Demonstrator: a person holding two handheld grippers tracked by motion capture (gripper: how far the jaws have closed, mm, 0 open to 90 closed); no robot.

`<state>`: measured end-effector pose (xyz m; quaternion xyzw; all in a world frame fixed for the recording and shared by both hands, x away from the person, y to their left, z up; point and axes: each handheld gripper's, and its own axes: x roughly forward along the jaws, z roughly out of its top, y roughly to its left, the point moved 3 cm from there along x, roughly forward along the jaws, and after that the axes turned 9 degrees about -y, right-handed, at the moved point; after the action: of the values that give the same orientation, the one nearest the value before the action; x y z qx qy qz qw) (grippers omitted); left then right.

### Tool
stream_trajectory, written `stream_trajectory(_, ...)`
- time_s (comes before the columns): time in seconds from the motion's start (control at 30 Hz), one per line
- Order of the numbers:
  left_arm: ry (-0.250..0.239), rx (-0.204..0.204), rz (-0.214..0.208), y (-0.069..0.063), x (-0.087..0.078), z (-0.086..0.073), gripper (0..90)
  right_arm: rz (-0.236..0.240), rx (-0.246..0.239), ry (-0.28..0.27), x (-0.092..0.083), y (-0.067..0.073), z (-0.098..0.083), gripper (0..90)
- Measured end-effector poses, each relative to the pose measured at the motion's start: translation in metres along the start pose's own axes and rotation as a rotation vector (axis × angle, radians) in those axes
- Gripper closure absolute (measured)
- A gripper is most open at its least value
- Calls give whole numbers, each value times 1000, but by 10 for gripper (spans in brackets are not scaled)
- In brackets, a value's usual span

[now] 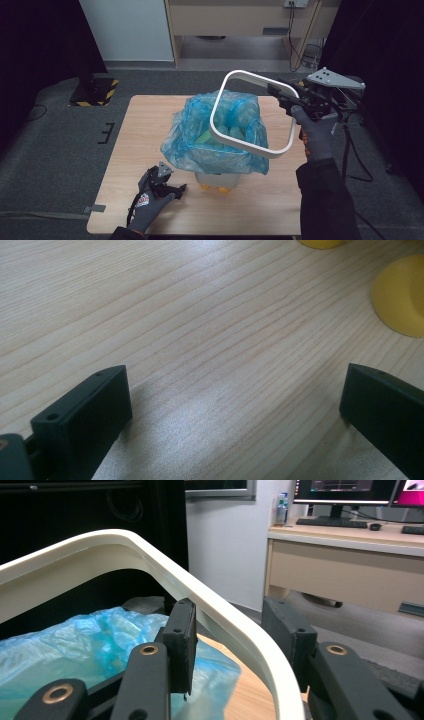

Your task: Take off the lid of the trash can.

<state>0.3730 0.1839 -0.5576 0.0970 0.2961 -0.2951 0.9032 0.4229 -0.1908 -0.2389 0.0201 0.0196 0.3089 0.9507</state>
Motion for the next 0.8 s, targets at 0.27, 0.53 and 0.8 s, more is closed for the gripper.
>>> stream_trajectory(0.27,0,0,1,0,0,0,0,-39,3,-30,-17,-11,-3,585)
stream_trajectory(0.53,0,0,1,0,0,0,0,-74,3,-56,-33,-19,-4,584)
stream_trajectory(0.8,0,-5,-1,-1,0,0,0,-105,12,-87,-47,-27,-6,584)
